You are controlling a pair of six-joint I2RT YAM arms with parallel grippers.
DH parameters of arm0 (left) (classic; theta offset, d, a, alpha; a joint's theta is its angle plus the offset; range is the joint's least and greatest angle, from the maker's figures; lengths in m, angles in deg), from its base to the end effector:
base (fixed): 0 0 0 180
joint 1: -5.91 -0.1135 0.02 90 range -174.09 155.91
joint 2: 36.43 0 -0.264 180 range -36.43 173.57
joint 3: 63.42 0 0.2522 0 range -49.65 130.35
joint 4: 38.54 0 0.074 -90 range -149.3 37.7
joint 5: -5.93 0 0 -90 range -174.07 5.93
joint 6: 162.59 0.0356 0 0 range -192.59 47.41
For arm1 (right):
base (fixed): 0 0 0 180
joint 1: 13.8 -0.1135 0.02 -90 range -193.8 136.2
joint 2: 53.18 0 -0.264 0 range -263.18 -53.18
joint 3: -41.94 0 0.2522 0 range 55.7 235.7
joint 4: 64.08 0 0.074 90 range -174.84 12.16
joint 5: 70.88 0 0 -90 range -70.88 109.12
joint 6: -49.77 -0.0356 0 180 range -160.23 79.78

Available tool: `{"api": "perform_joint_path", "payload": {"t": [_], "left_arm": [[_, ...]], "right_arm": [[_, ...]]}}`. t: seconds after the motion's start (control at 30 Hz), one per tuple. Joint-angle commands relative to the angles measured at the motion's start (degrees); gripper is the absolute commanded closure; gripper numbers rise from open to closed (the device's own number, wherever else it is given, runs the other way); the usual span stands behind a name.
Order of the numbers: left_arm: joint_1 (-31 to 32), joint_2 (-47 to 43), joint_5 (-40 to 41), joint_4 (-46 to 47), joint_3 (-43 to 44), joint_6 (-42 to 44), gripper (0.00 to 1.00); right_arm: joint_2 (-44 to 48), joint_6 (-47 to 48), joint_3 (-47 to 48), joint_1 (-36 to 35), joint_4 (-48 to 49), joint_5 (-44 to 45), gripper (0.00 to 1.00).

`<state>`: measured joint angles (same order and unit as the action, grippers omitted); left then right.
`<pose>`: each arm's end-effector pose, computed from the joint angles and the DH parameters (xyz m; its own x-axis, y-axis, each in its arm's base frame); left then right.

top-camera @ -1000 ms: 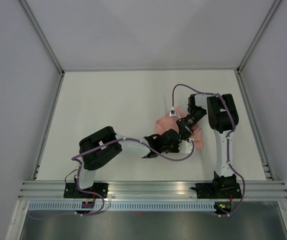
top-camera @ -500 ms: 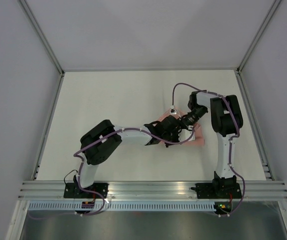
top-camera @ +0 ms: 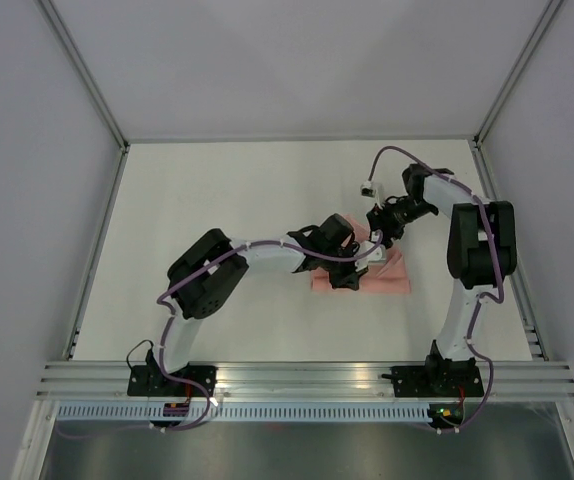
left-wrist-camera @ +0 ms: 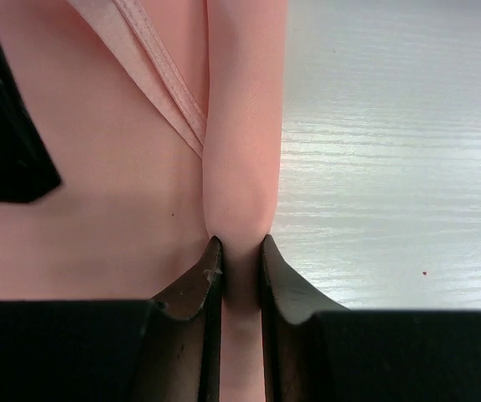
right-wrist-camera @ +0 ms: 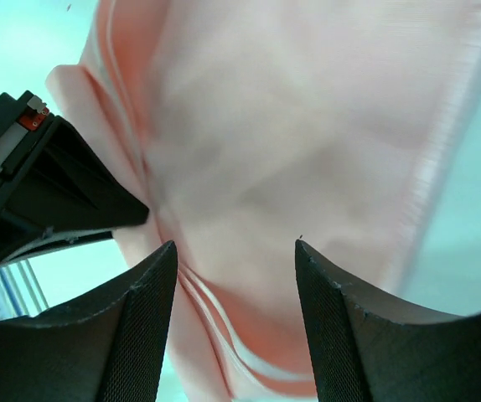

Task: Fold the napkin, place the utensils inside, and roll it up
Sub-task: Roll the napkin at the center of the board.

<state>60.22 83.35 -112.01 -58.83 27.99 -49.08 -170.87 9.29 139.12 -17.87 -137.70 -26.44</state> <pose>0.2447 -0.3693 0.1436 -0.0434 0.6645 -0.7460 0.9983 -0.0011 -0.0591 0.3690 0.0517 0.1602 -0.6471 -0.5800 -0.4949 -0.7557 0.4019 0.5171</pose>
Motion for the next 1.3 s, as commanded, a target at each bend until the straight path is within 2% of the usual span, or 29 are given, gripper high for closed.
{"api": "perform_joint_path", "payload": {"t": [0.0, 0.17, 0.27, 0.57, 0.67, 0.9, 1.13, 1.27], "left_arm": [[-1.5, 6.2, -7.6, -15.1, -0.9, -5.6, 0.98], [-4.3, 9.3, -13.4, -17.9, 1.8, -7.6, 0.98], [-5.4, 11.2, -16.3, -20.0, 3.5, -8.3, 0.98], [-8.3, 16.3, -22.6, -24.8, 8.7, -10.1, 0.98], [-8.6, 17.3, -23.5, -25.4, 10.2, -10.8, 0.98], [-8.7, 18.6, -23.8, -26.9, 12.0, -11.2, 0.98], [-8.7, 18.9, -23.8, -27.0, 12.4, -11.5, 0.98], [-8.8, 19.0, -23.8, -27.1, 12.4, -11.5, 0.98]], "right_arm": [[7.8, -7.1, -2.3, 3.0, 8.8, 1.0, 0.36], [16.0, -11.7, -10.2, 7.1, 19.1, 2.0, 0.36], [22.2, -9.5, -16.1, 8.1, 22.1, 3.3, 0.36], [36.9, 8.9, -31.4, 7.7, 18.0, 0.7, 0.33], [41.0, 10.9, -36.8, 5.2, 19.6, 2.3, 0.31], [49.1, 3.8, -46.7, -11.2, 30.7, 11.2, 0.28], [48.9, 0.5, -50.5, -19.7, 35.6, 16.8, 0.29], [48.9, -0.9, -52.6, -23.3, 39.1, 20.5, 0.34]]}}
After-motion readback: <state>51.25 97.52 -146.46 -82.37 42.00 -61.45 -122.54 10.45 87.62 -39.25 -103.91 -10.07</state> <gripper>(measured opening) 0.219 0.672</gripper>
